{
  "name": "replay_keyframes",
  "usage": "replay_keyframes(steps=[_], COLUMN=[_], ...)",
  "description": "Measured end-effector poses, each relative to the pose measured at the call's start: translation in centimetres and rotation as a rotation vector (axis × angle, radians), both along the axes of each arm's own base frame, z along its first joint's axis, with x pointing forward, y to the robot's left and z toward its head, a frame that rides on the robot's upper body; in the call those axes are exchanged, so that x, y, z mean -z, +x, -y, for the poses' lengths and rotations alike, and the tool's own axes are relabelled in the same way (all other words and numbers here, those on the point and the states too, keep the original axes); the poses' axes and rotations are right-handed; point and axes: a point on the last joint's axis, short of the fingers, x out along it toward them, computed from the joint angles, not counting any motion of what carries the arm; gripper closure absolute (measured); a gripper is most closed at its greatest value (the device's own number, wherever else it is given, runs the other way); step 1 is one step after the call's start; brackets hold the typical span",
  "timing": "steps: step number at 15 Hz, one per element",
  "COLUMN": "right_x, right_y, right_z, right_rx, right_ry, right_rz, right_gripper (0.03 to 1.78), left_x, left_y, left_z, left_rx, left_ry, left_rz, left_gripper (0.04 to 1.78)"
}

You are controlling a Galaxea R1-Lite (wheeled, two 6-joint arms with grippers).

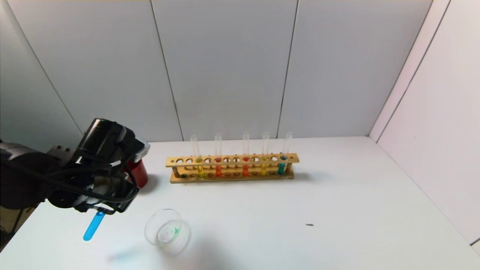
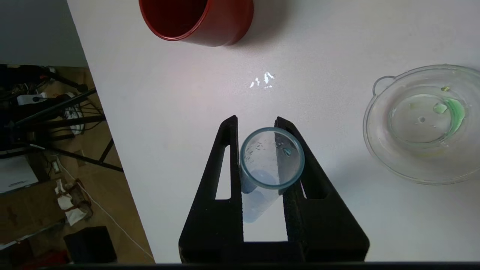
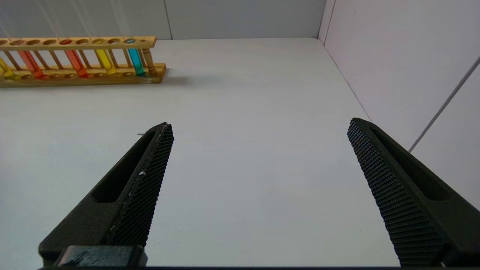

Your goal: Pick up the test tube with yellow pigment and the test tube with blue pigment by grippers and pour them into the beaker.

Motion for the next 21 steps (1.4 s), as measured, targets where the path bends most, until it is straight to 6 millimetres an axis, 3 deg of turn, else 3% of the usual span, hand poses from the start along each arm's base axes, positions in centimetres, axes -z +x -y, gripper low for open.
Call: replay_keyframes(steps=[5,13,21], right_x=[0.0,0.0,0.0], right_y=[0.0,0.0,0.0], right_z=[0.0,0.0,0.0], right_rx=[0.000,0.000,0.000], right_ry=[0.000,0.000,0.000], right_rz=[0.000,0.000,0.000], right_gripper=[0.11,0.11,0.11], left_x=[1.3,1.8,1.9], left_y=[0.3,-1.4,-1.6], left_z=[0.5,1.5,2.3], left_rx=[0.033,0.118,0.157], left_ry=[0.103,0.241,0.276], left_rz=[-0.058,-0.175,-0.197], left_gripper=[1.48,1.48,1.48])
